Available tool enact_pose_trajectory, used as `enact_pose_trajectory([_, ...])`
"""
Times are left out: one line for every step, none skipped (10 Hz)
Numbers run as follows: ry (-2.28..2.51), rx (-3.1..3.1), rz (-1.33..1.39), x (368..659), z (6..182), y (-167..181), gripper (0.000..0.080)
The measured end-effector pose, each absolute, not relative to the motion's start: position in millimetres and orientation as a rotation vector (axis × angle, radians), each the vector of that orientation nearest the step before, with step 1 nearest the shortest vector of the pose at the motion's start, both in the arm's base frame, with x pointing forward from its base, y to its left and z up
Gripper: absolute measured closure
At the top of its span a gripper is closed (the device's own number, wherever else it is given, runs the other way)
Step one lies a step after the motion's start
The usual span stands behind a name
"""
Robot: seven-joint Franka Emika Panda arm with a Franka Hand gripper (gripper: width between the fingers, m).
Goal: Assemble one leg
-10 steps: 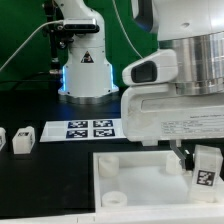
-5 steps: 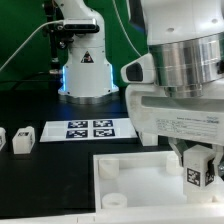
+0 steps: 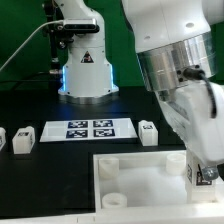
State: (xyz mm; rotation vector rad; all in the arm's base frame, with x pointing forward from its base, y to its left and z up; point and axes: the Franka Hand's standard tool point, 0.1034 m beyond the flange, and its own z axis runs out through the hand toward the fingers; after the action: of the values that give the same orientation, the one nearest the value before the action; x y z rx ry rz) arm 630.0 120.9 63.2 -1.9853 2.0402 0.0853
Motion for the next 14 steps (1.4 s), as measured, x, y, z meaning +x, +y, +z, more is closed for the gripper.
enact_pose_trajectory([2.019, -2.007, 0.082, 629.6, 62.6, 121.1, 0.0421])
enact_pose_trajectory([2.008, -2.02, 0.081, 628.9, 62.1, 121.3, 0.0286])
enact_pose_trajectory([1.86, -2.172, 0.056, 627.7, 61.4, 120.1, 0.0177])
enact_pose_trajectory([1.677, -2.338, 0.025, 628.1, 62.1, 117.3, 0.0177])
enact_pose_trajectory([1.533, -2.474, 0.01, 628.5, 63.9, 119.0, 0.0158])
enact_pose_trajectory([1.334, -2.61, -0.034, 629.8, 65.4, 122.5, 0.0151])
enact_pose_trajectory([1.222, -2.666, -0.047, 629.3, 63.9, 119.7, 0.0151])
enact_pose_trajectory([1.156, -2.696, -0.055, 629.5, 63.8, 118.4, 0.015])
enact_pose_trajectory([0.986, -2.768, -0.075, 629.6, 63.8, 117.7, 0.015])
enact_pose_trajectory([0.829, -2.823, -0.092, 629.7, 63.6, 116.9, 0.015])
enact_pose_trajectory([0.597, -2.92, -0.12, 630.4, 62.9, 115.7, 0.015])
enact_pose_trajectory([0.466, -2.968, -0.143, 631.3, 63.9, 117.3, 0.015])
enact_pose_trajectory([0.583, -2.935, -0.13, 630.8, 63.4, 117.6, 0.0238])
enact_pose_trajectory([0.651, -2.916, -0.124, 630.7, 63.3, 117.9, 0.0372])
